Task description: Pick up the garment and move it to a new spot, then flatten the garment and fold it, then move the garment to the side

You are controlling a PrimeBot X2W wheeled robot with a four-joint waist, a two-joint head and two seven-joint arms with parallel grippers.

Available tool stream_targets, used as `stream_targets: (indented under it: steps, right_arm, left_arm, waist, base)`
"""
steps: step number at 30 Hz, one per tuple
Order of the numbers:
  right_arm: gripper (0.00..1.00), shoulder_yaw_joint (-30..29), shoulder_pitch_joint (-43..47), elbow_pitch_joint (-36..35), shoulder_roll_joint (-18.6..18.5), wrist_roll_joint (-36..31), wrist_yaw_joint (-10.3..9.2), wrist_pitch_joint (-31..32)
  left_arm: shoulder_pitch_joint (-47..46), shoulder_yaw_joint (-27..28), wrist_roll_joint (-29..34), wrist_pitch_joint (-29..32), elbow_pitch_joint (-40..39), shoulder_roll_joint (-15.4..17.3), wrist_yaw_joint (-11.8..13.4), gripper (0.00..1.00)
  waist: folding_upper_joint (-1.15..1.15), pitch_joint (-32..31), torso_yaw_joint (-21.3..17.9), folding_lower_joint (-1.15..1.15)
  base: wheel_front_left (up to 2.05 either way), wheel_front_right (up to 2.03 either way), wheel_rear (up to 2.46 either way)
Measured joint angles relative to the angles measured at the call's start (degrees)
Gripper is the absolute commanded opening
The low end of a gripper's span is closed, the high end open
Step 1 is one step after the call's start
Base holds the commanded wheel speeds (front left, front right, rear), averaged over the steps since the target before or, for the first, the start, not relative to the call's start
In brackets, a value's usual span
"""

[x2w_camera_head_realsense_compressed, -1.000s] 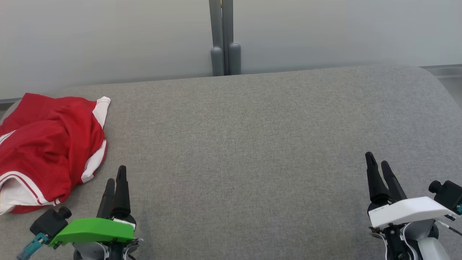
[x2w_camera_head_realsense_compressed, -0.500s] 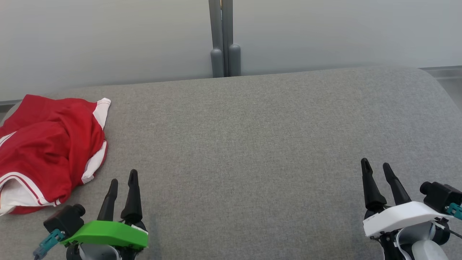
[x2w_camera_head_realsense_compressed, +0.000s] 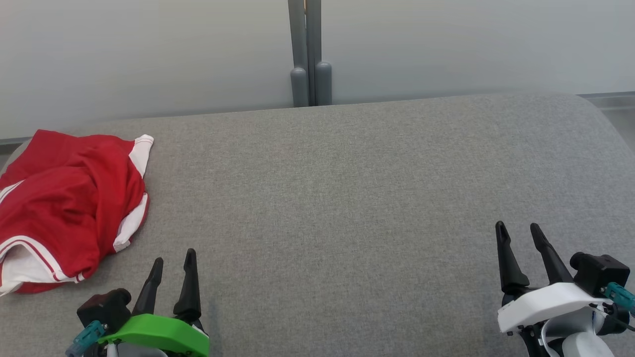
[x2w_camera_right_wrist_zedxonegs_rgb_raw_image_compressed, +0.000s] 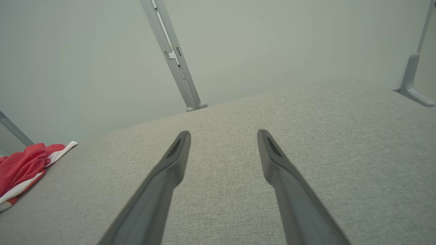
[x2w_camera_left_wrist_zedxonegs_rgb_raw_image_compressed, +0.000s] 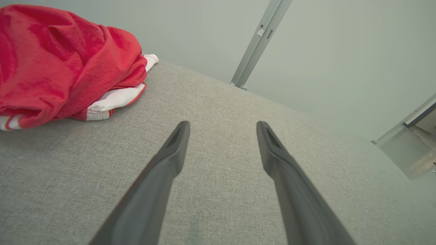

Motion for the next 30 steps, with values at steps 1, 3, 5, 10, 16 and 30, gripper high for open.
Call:
stream_targets:
  steps: [1, 3, 5, 10, 16, 30]
  right_arm:
    - [1.00, -0.1, 0.1, 0.1, 0.0, -0.6, 0.00, -0.1]
    - [1.00, -0.1, 0.2, 0.2, 0.0, -1.9, 0.00, -0.5]
    - [1.00, -0.1, 0.3, 0.4, 0.0, -3.0, 0.00, -0.6]
    - [1.00, -0.5, 0.4, 1.0, 0.0, -5.6, 0.00, -1.4]
    - [1.00, -0.6, 0.4, 1.2, 0.1, -8.6, 0.00, -2.2]
    - [1.00, -1.5, 0.6, 1.7, 0.5, -14.7, 0.00, -3.9]
  left_arm:
    - [0.0, 0.0, 0.7, -0.2, 0.1, 0.0, 0.0, 1.00]
    - [0.0, -0.1, 2.0, -0.5, 0.3, 0.1, 0.0, 1.00]
    - [0.0, -0.1, 3.1, -0.7, 0.5, 0.3, 0.0, 1.00]
    - [0.0, -0.1, 6.1, -1.4, 0.6, 0.6, -0.1, 1.00]
    - [0.2, 0.5, 9.4, -2.1, 0.5, 0.6, -0.1, 1.00]
    - [0.1, 0.9, 16.3, -3.8, 0.0, 0.6, -0.2, 1.00]
  waist:
    - [0.00, 0.0, 0.0, 0.00]
    - [0.00, 0.1, 0.1, 0.00]
    - [0.00, 0.1, 0.0, 0.00]
    - [0.00, 0.1, -0.1, 0.00]
    - [0.00, 0.1, -0.2, 0.00]
    - [0.00, 0.3, 0.5, 0.00]
  base:
    - [0.00, 0.00, 0.00]
    - [0.00, 0.00, 0.00]
    - [0.00, 0.00, 0.00]
    - [0.00, 0.00, 0.00]
    - [0.00, 0.00, 0.00]
    - [0.00, 0.00, 0.00]
